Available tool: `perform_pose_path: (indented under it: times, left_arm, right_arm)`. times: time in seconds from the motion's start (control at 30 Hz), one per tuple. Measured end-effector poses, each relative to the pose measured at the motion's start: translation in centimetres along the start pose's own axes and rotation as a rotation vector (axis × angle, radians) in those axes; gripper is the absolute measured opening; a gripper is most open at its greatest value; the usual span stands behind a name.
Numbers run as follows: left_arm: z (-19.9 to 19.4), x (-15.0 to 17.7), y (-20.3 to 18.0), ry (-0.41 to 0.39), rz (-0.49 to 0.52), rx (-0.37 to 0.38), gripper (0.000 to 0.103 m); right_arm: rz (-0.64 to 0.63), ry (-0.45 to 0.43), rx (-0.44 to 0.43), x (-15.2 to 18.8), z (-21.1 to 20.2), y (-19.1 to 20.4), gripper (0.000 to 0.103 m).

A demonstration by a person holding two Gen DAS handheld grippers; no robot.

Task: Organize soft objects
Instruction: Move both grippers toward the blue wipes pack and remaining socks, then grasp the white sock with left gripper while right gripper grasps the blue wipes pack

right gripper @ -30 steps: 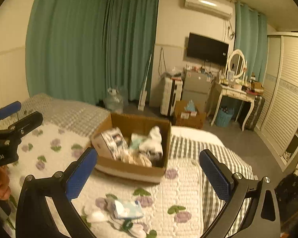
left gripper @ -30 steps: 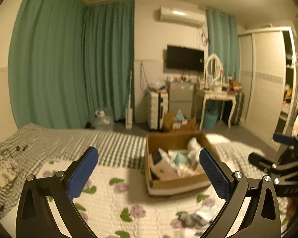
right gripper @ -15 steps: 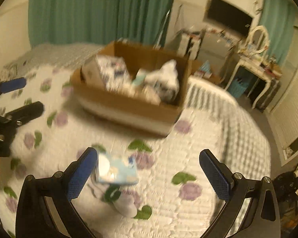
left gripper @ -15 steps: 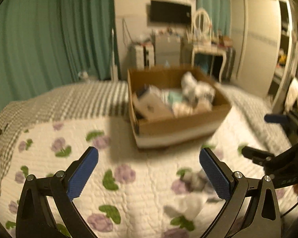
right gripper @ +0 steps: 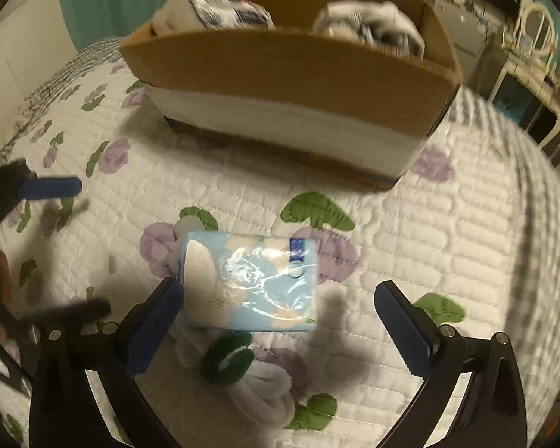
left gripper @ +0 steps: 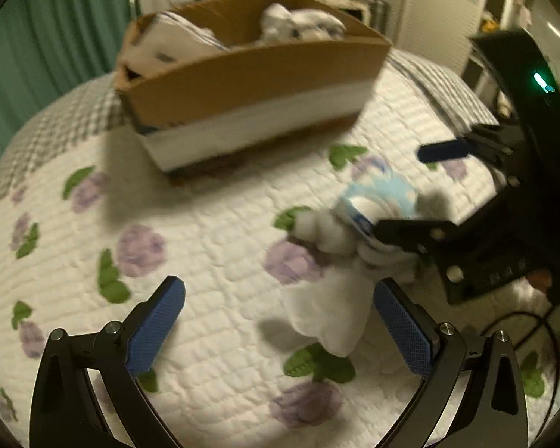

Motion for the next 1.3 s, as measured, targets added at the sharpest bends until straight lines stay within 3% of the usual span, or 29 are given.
perform_pose_path:
  times: [0.1,0.27,0.3,0.37,0.47,0.5,0.63,1.0,1.3]
  left_arm:
    - [1.1,0.5,-0.4,0.028,0.014,-0.003,0.102]
    - [2.9,1.3,-0.8,0.059,-0.024,0.07,0.09]
    - [3.0,1.2,-0.8,0.052,-0.025,0.076,0.084]
    - [2.9,1.0,-1.0,0.035,-0.028,0.092,0.073]
    - [2.4,0.8,-1.7,0.019,-0.049,0.168,0.037]
    - [2.4,0.9,-2.2,0.027,-0.046,0.194,0.02]
    - [1.9,0.7,-2.9,-0.01,-0.004,0.155,0.019]
    - [0.3,-1.0,-1.5,-0.104,-0.058,0.08,0.019]
    - [-5.1,-4.0,0.1,-0.262,-0.123,0.013,0.019]
  right_arm:
    - [0.03,0.019,-0.045,0.3,0.7,-0.2,0.101]
    - [0.025,0.018,-0.064,0.2,0.9,0.3,0.073]
    - [0.029,0.013,-0.056,0.1,0.8,0.3,0.067]
    - [0.039,0.001,-0.041,-0.1,0.6,0.2,0.066]
    - [0.056,-0.015,-0.017,-0.3,0.0,-0.3,0.063]
    - [0.062,-0.021,-0.01,-0.4,-0.2,-0.5,0.061]
    - [0.073,-0.049,0.026,-0.8,-1.1,-1.0,0.054]
    - [0.079,-0.143,0.07,-1.8,-3.7,-1.0,0.05]
    - [0.092,-0.278,0.126,-3.5,-8.1,0.6,0.05]
Point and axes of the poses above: each gripper's, at about its wrist camera, not at the fingertips, and z roughly the way its jaws point, y to its left, x to its underside, the point moved 5 cm from there along z, roughly the way its jaws point, and after that the axes turned 7 degrees about -y, right-handed, at the moved point
